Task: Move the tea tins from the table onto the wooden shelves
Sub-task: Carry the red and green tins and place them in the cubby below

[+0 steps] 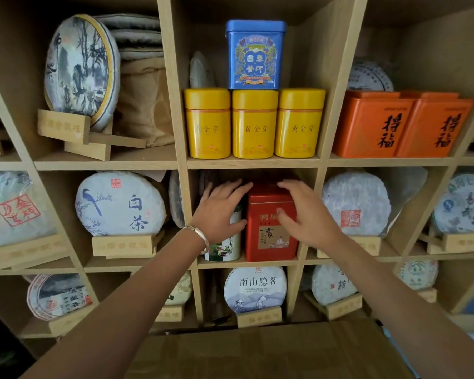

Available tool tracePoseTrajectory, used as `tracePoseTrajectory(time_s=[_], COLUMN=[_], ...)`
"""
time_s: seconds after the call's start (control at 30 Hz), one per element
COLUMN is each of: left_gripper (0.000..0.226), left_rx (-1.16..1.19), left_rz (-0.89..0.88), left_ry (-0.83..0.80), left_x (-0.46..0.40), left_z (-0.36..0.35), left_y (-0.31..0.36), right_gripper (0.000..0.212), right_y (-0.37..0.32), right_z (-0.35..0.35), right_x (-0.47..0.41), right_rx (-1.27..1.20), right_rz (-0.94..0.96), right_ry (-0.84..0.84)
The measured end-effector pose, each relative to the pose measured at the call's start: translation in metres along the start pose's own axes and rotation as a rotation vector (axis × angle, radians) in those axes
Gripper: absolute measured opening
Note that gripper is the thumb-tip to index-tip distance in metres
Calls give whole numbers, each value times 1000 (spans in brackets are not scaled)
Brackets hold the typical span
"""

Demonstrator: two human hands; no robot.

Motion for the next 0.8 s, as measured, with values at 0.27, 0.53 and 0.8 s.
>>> tracePoseTrajectory(time_s=[0.27,0.53,0.8], left_gripper=[65,61,61], left_rx=[-40,-28,176], left_rz=[19,0,6], left_ry=[138,129,130], left_x=[-15,-22,-22], left_z=[0,3,-2], left_y=[15,15,13], right_gripper=[58,53,53], right_y=[6,7,4], right_z=[-10,-10,-9], right_x=[7,1,1], right_rx=[406,513,491], right_rz=[44,41,26], right_ry=[90,43,41])
Point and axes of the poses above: each hand's wrist, its own x-axis away from the middle knuckle, its own z-axis out of the back of the hand, y = z × x, the point moved 8 cm from there along -x, towards the middle knuckle, and after that the axes turned 13 degrees about -z, right-handed, at the moved point
